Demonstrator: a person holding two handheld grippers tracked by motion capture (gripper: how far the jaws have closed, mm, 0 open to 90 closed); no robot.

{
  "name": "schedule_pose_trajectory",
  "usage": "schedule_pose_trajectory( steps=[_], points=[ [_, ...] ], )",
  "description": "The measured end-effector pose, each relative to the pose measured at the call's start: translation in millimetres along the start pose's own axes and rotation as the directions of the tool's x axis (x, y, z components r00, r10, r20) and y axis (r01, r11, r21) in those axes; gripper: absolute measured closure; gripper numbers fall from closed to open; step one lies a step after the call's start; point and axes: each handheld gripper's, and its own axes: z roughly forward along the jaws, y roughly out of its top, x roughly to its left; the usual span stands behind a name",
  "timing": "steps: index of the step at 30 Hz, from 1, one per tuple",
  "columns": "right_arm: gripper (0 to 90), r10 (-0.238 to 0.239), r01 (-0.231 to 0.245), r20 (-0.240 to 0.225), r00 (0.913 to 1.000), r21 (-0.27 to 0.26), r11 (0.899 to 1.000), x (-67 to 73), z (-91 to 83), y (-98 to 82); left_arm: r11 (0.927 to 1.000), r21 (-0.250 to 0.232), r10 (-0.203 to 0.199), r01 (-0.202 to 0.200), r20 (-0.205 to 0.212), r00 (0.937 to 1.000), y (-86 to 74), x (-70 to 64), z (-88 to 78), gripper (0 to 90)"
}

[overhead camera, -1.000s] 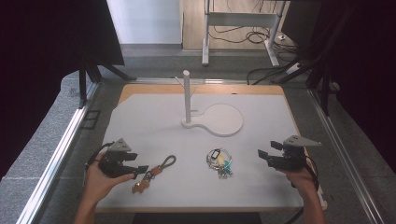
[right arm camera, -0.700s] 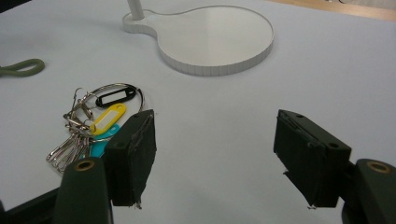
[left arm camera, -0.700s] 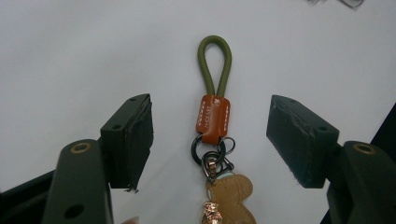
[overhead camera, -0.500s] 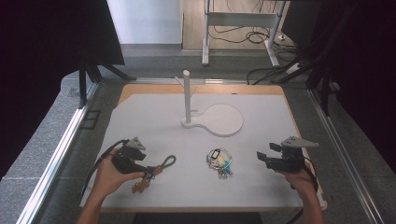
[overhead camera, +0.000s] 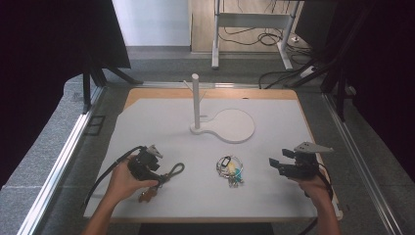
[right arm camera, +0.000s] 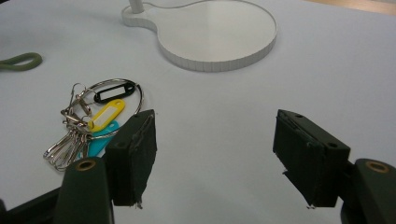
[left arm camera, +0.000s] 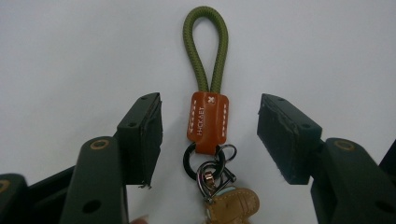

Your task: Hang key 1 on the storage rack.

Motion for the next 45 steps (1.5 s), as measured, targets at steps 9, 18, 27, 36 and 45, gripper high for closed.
schedule_pose_trajectory(
  steps=[9,18,27,36,45],
  points=[
    [31.2,-0.001,0.001,-0.004,1.0000,0.006,1.000,-0.6,2.3,1.5,0.9958,0.081,0.045,-0.045,-0.001,0.9990,11.2,1.8,7.1,46.4],
    [31.5,-0.008,0.008,-0.006,1.0000,0.011,1.000,0.8,2.4,1.5,0.9869,0.147,0.066,-0.067,0.009,0.9978,19.0,2.3,19.7,50.4],
    [31.6,-0.008,0.008,-0.002,1.0000,0.017,1.000,1.6,3.9,1.4,0.9759,0.198,0.091,-0.092,0.016,0.9957,18.3,-1.3,26.7,56.7],
    [31.6,-0.011,0.011,-0.002,0.9999,0.020,1.000,2.7,5.2,1.6,0.9740,0.203,0.104,-0.100,-0.007,0.9946,18.4,-2.8,29.6,66.1],
    [31.7,-0.003,0.003,0.006,1.0000,0.022,1.000,1.9,5.1,0.8,0.9810,0.163,0.109,-0.105,-0.014,0.9940,15.5,-4.0,22.5,66.8]
  ],
)
